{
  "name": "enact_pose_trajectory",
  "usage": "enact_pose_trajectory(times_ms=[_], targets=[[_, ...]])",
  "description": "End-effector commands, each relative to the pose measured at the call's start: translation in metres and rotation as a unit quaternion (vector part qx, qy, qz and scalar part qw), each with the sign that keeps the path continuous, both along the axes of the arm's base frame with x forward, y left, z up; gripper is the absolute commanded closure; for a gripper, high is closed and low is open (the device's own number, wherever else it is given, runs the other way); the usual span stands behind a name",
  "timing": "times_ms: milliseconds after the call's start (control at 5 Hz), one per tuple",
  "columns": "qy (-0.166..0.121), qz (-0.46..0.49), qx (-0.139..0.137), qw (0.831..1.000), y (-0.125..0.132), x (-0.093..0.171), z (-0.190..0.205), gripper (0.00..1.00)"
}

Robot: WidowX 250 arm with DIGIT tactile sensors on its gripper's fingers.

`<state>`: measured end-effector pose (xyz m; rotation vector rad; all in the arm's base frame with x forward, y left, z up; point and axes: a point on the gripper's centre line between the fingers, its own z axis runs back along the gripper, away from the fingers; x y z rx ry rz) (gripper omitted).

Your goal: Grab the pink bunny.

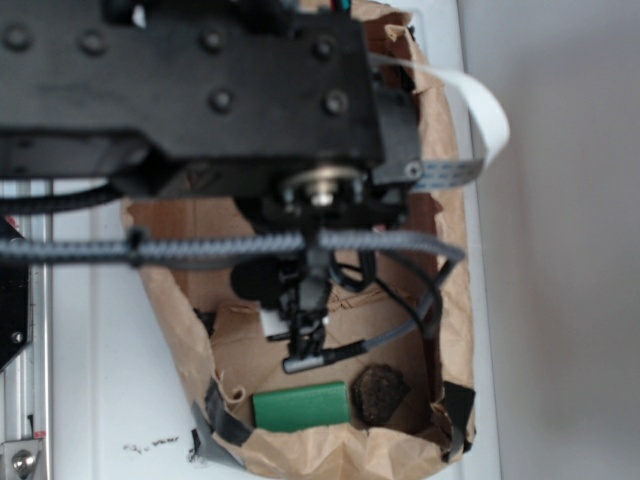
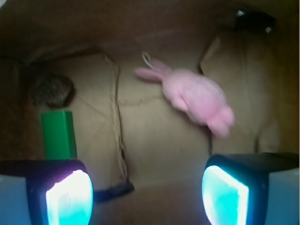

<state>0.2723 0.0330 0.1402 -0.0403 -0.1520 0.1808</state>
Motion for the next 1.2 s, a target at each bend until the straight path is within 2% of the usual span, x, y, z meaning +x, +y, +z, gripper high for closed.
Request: enact_pose_trajectory(times_ms=[0, 600, 800, 1000], targets=[[0.004, -0.004, 0.044, 0.999, 0.005, 0.016, -0.019, 0.0], [0.004, -0.004, 0.044, 0.999, 0.005, 0.016, -0.019, 0.0], [-0.012, -0.061, 0.063, 0.996, 0.026, 0.026, -0.041, 0.0], [-0.017, -0.107, 0.067, 0.992, 0.033, 0.027, -0.045, 0.0]])
